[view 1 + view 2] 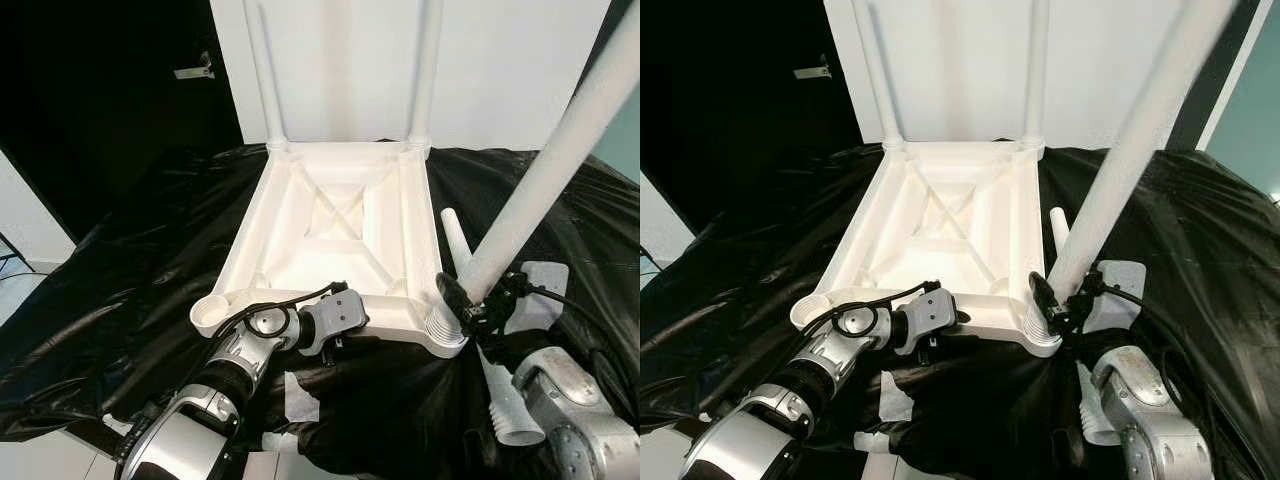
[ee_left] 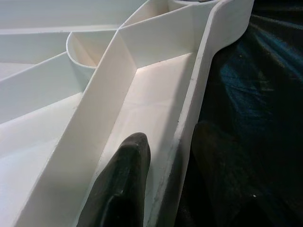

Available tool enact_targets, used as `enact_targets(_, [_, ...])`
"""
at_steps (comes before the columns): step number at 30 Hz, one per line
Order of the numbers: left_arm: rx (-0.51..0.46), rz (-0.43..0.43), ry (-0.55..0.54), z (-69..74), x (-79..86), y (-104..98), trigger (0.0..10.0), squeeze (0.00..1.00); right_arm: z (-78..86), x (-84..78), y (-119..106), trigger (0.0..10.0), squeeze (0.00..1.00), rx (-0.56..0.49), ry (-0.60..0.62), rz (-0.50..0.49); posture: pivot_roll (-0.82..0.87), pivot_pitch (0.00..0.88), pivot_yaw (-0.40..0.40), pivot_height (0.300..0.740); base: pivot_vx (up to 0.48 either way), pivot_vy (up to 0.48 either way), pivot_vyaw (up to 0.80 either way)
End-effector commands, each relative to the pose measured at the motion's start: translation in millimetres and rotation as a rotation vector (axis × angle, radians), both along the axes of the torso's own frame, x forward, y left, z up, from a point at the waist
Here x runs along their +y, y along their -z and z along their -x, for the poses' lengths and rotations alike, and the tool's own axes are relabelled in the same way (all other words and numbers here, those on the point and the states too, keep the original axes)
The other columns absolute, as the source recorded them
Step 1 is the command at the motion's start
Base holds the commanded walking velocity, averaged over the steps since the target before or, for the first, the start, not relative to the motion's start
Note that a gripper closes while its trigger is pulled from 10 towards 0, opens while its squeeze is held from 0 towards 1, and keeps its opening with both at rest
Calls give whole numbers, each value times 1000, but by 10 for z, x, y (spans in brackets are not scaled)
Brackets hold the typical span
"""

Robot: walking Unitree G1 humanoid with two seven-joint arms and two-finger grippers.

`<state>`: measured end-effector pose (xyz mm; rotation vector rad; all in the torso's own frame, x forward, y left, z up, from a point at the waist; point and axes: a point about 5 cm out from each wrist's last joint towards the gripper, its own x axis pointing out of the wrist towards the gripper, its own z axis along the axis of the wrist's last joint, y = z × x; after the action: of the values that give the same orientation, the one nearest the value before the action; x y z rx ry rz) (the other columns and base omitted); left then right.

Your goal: Building children table

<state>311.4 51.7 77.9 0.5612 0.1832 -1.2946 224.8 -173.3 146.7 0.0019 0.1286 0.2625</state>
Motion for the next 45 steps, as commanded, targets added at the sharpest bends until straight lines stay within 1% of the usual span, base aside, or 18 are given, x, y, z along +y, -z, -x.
enact_targets(1, [-43,1,-180,-71,78,65,10000,0,191,35,542,10000,0,332,-63,50,-84,0,48,740,0,0,0])
enact_targets(2, [-43,1,-180,-71,78,65,10000,0,191,35,542,10000,0,332,-63,50,-84,0,48,740,0,0,0])
enact_targets(4, [-44,2,-182,-73,74,65,10000,0,213,-11,551,10000,0,366,-70,89,-84,0,48,740,0,0,0])
enact_targets(9, [-45,2,-184,-72,82,68,10000,0,262,-43,578,10000,0,406,-73,101,-84,0,48,740,0,0,0])
enact_targets(14, [-45,-1,-183,-74,90,68,10000,0,313,-11,594,10000,0,433,-91,76,-87,0,53,740,0,0,0])
enact_targets(15, [-46,-2,-180,-76,91,63,10000,0,320,-13,555,10000,0,437,-93,52,-90,0,57,740,0,0,0])
enact_targets(17, [-47,-2,-178,-78,88,60,10000,0,318,-28,530,10000,0,439,-91,42,-92,0,59,740,0,0,0])
enact_targets(22, [-48,-1,-173,-79,77,55,10000,0,309,-62,469,10000,0,442,-100,38,-95,0,60,740,0,0,0])
enact_targets(28, [-49,1,-173,-77,57,56,10000,0,243,-98,326,10000,0,433,-174,108,-88,0,47,740,0,0,0])
enact_targets(29, [-49,1,-173,-77,57,56,10000,0,243,-98,326,10000,0,433,-174,108,-88,0,47,740,0,0,0])
enact_targets(30, [-49,3,-178,-75,59,60,10000,0,252,-90,304,10000,0,431,-214,143,-83,0,41,740,0,0,0])
enact_targets(32, [-49,5,-180,-75,61,62,10000,0,262,-84,299,10000,0,432,-231,156,-83,0,41,740,0,0,0])
enact_targets(36, [-47,4,-188,-62,84,84,10000,0,365,-94,377,10000,0,465,-277,197,-77,0,33,740,0,0,0])
enact_targets(37, [-46,4,-191,-59,91,90,10000,0,418,-91,429,10000,0,479,-277,197,-75,0,30,740,0,0,0])
enact_targets(39, [-46,4,-193,-59,92,90,10000,0,441,-88,464,10000,0,492,-268,187,-75,0,29,740,0,0,0])
enact_targets(42, [-46,4,-194,-57,93,93,10000,0,487,-78,554,10000,0,509,-218,162,-77,0,32,740,0,0,0])
enact_targets(43, [-46,4,-194,-57,93,93,10000,0,487,-78,554,10000,0,509,-218,162,-77,0,32,740,0,0,0])
enact_targets(45, [-46,2,-190,-56,92,94,10000,0,508,-55,590,10000,0,507,-164,128,-81,0,36,740,0,0,0])
